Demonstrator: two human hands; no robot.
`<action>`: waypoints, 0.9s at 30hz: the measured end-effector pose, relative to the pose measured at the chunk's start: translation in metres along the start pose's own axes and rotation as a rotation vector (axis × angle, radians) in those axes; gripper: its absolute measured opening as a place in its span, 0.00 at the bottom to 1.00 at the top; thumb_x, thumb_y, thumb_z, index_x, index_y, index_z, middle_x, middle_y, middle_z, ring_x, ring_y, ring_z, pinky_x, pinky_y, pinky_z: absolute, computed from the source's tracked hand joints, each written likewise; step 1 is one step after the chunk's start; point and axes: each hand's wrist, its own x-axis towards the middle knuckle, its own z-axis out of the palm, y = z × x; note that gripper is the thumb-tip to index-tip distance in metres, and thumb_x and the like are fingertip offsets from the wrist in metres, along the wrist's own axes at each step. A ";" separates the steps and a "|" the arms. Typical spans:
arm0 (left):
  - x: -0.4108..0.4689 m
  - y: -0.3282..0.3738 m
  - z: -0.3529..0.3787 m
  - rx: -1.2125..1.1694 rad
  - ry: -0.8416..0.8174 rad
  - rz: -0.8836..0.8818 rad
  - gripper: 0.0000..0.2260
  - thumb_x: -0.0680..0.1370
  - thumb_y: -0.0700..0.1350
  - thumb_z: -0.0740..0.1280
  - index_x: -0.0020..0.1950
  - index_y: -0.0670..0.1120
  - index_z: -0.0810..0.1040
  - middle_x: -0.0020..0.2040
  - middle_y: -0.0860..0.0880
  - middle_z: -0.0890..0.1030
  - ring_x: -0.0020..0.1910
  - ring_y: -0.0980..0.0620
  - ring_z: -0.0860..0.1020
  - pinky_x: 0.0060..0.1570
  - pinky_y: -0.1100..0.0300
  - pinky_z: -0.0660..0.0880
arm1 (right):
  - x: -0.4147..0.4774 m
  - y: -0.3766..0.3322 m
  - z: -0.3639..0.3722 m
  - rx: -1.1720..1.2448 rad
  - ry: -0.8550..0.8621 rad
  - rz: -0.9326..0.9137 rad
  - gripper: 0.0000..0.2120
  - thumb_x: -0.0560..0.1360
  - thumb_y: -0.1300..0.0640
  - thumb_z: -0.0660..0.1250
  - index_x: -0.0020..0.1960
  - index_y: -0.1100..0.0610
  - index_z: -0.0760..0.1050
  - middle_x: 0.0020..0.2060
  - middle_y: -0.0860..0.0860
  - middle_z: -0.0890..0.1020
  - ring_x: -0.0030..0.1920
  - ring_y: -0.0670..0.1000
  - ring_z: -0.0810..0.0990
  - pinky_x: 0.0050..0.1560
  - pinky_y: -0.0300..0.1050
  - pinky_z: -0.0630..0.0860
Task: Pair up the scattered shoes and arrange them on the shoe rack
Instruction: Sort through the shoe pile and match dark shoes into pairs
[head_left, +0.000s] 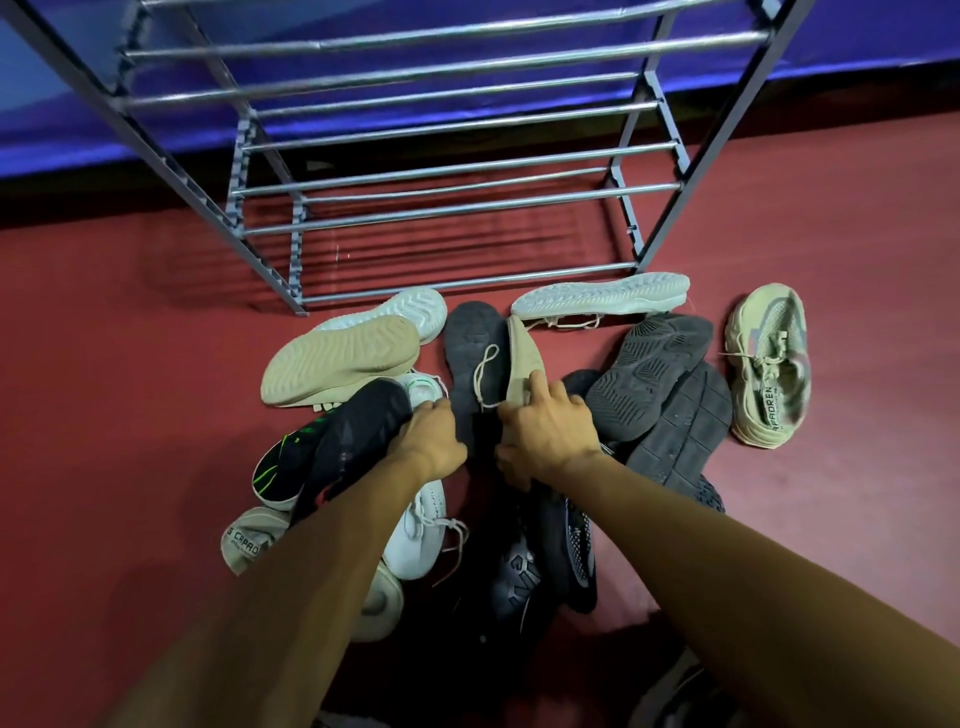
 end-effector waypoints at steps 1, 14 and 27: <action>0.000 -0.001 -0.002 0.006 0.013 -0.002 0.26 0.75 0.44 0.68 0.71 0.42 0.67 0.68 0.42 0.71 0.65 0.39 0.73 0.62 0.48 0.73 | -0.001 0.001 0.000 -0.011 0.010 0.008 0.22 0.70 0.40 0.67 0.62 0.46 0.76 0.60 0.55 0.67 0.59 0.60 0.70 0.56 0.55 0.70; -0.009 -0.003 0.029 0.565 0.163 0.146 0.33 0.72 0.47 0.74 0.73 0.49 0.61 0.68 0.44 0.66 0.67 0.43 0.67 0.61 0.52 0.70 | -0.005 0.000 0.003 0.040 0.058 0.050 0.20 0.74 0.42 0.67 0.62 0.50 0.76 0.61 0.57 0.66 0.60 0.60 0.71 0.58 0.55 0.73; 0.012 0.006 0.025 0.616 0.298 0.208 0.26 0.75 0.59 0.67 0.65 0.45 0.65 0.57 0.43 0.77 0.49 0.43 0.81 0.38 0.55 0.66 | 0.000 0.004 0.005 0.113 0.072 0.056 0.17 0.73 0.44 0.69 0.59 0.49 0.77 0.57 0.55 0.66 0.57 0.59 0.72 0.55 0.55 0.75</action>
